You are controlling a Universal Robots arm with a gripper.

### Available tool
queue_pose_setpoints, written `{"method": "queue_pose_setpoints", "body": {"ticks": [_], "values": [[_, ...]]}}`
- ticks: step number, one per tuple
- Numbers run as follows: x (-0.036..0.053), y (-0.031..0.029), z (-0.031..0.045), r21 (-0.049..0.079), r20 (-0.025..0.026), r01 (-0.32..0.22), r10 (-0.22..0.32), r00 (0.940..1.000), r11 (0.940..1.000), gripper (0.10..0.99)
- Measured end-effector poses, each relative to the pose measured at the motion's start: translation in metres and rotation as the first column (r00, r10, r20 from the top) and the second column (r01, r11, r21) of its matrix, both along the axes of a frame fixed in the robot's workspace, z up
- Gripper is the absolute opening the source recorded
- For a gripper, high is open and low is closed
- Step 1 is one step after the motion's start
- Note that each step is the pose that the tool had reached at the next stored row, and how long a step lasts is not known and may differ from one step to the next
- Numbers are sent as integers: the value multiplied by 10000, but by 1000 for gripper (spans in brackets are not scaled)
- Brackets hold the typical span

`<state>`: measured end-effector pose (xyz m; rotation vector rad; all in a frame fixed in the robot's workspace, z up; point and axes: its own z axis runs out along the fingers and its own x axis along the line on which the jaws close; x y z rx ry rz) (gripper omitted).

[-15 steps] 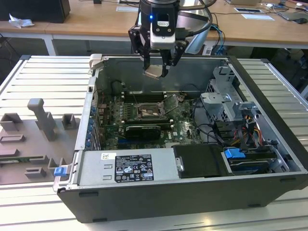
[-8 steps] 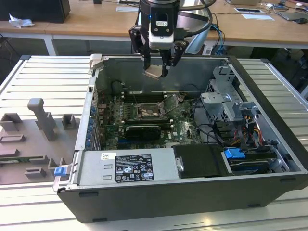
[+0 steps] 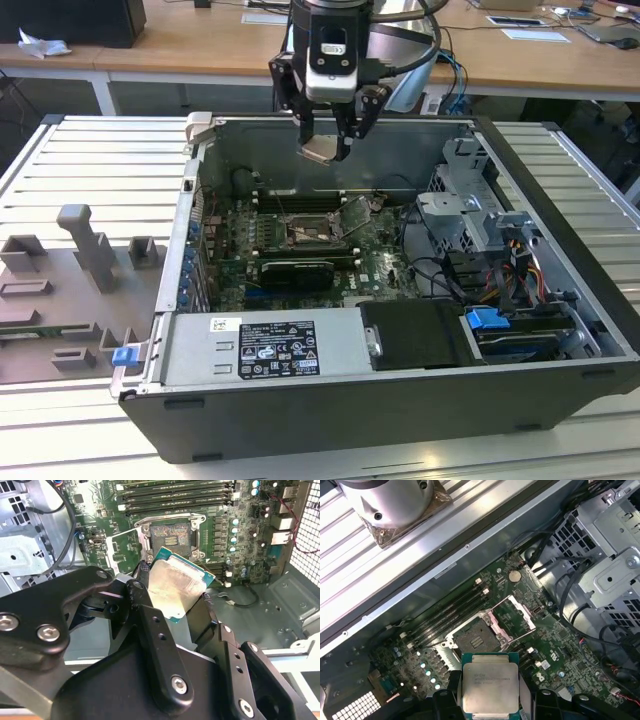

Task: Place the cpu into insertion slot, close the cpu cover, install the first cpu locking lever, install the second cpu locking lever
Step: 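Place the cpu into insertion slot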

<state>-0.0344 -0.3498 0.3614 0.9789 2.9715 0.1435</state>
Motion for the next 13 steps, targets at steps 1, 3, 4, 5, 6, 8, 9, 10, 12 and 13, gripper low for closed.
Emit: {"method": "queue_pose_setpoints", "body": {"ticks": [1,3,4,5,6,8,9,10,12,13], "values": [[0,0,0,0,0,50,-50,10000,10000,541],[0,0,0,-1,0,155,-155,9999,9999,541],[0,0,0,-1,0,197,-197,9998,9998,541],[0,0,0,-1,0,239,-239,9997,9997,541],[0,0,0,0,0,312,-312,9995,9995,541],[0,0,0,-1,1,393,-393,9992,9992,541],[0,0,0,-1,0,440,-440,9990,9990,541],[0,0,0,-1,0,479,-479,9989,9989,541],[0,0,0,0,0,600,-600,9982,9982,541],[0,0,0,0,0,685,-685,9977,9977,541]]}}
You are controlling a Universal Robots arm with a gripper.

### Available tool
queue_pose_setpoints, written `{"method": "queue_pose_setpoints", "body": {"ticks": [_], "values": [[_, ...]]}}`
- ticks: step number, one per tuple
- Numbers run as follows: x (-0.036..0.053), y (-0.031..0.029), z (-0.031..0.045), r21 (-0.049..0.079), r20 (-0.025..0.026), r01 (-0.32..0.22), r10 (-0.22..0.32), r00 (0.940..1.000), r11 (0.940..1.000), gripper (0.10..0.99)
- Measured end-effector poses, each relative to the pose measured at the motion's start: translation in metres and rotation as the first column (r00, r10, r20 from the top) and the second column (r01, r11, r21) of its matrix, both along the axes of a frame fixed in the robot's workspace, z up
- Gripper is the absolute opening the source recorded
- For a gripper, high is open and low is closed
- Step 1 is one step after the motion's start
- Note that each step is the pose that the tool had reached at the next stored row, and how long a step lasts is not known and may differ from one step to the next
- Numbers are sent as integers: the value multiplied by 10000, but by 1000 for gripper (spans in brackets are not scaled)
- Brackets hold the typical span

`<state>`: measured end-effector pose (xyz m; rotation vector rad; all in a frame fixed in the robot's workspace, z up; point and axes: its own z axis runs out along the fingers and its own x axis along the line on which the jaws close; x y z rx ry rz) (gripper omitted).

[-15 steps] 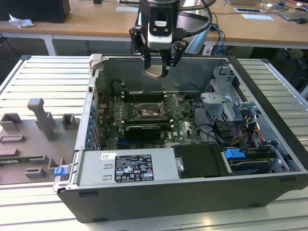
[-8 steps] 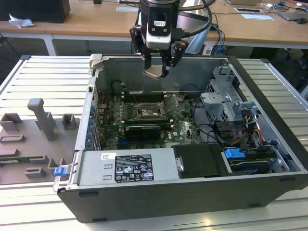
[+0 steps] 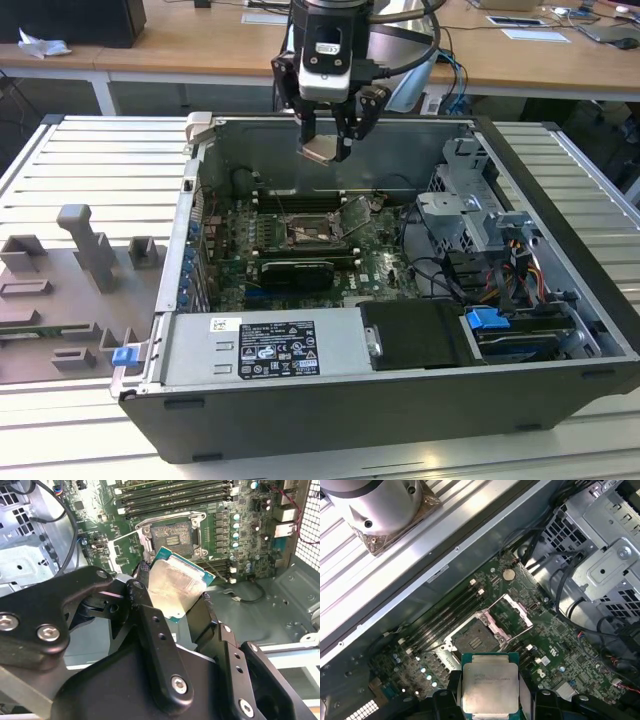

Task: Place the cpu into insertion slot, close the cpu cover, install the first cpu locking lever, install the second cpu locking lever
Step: 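Place the cpu into insertion slot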

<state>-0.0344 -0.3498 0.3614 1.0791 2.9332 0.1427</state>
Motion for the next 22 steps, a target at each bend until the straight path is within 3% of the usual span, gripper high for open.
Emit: {"method": "queue_pose_setpoints", "body": {"ticks": [9,13,22], "values": [[0,0,-3,0,0,738,-738,9973,9973,541],[0,0,-6,-1,0,1319,-1319,9913,9913,541],[0,0,-8,0,0,1945,-1945,9809,9809,541]]}}
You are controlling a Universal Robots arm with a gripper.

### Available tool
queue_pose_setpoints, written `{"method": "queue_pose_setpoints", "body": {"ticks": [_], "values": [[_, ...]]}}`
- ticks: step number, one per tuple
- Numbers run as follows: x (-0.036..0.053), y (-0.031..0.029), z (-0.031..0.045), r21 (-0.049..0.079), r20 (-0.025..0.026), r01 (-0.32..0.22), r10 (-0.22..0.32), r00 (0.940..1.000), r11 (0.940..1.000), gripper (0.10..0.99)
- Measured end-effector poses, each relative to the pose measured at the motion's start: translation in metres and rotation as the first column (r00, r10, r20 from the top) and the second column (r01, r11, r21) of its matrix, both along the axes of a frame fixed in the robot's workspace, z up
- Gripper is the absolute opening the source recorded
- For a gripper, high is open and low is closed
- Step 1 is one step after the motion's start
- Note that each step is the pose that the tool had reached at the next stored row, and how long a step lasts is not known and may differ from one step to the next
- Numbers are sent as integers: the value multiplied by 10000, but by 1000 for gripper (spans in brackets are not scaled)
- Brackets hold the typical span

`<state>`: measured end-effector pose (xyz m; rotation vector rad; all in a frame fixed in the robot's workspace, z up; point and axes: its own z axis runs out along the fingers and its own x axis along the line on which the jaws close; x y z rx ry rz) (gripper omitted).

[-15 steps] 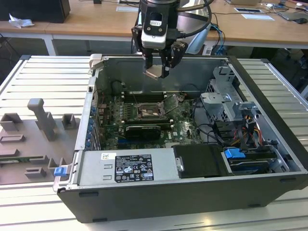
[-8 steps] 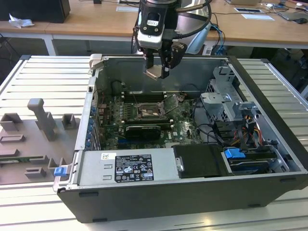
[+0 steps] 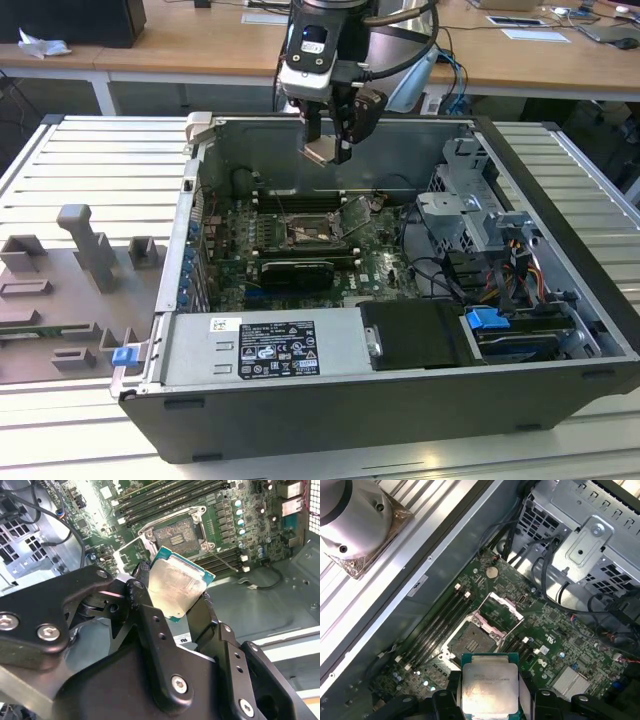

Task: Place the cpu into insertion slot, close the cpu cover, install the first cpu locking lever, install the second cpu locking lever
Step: 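Place the cpu into insertion slot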

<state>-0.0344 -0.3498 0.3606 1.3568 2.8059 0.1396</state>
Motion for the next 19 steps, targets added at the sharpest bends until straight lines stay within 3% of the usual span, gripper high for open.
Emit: {"method": "queue_pose_setpoints", "body": {"ticks": [12,19], "values": [[0,0,-5,0,0,936,-936,9956,9956,541],[0,0,-13,1,1,1698,-1698,9855,9855,541]]}}
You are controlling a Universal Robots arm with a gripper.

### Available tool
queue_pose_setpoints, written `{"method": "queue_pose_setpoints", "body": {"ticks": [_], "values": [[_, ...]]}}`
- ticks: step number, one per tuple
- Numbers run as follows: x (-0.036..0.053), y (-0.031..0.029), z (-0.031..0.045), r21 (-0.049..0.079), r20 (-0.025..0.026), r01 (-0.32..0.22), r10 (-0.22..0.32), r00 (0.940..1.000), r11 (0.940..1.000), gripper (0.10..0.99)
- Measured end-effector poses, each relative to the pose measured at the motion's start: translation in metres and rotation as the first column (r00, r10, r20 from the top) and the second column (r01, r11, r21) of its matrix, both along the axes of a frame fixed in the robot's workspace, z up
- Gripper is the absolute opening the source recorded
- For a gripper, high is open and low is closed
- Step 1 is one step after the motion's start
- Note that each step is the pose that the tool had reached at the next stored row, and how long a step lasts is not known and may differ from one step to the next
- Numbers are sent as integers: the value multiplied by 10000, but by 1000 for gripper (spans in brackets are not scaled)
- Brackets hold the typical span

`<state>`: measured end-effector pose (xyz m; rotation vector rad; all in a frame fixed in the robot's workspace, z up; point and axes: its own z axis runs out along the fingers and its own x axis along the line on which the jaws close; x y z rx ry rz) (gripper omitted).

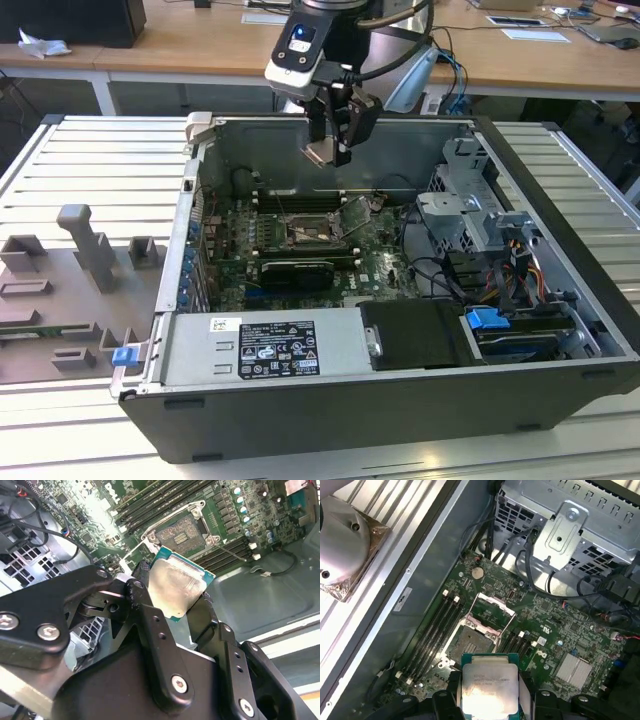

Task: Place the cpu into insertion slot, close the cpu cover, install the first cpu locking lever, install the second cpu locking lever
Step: 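Place the cpu into insertion slot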

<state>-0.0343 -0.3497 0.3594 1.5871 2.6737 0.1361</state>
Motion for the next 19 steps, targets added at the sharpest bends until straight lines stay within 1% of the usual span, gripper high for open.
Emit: {"method": "queue_pose_setpoints", "body": {"ticks": [4,5,7,9,10,12,13,15,17,19], "values": [[0,0,-19,-1,-1,572,-572,9984,9984,541],[0,0,-28,-1,-1,855,-855,9963,9963,541],[0,0,-37,1,-1,1140,-1140,9935,9935,541],[0,0,-45,0,-1,1553,-1553,9879,9879,541],[0,0,-50,-1,-1,1775,-1775,9841,9841,541],[0,0,-55,0,-1,2000,-2000,9798,9798,541],[0,0,-58,0,-1,2177,-2177,9760,9760,541],[0,0,-67,-1,-1,2583,-2583,9661,9661,541],[0,0,-72,0,-1,2774,-2774,9608,9608,541],[0,0,-77,0,-1,3003,-3003,9538,9538,541]]}}
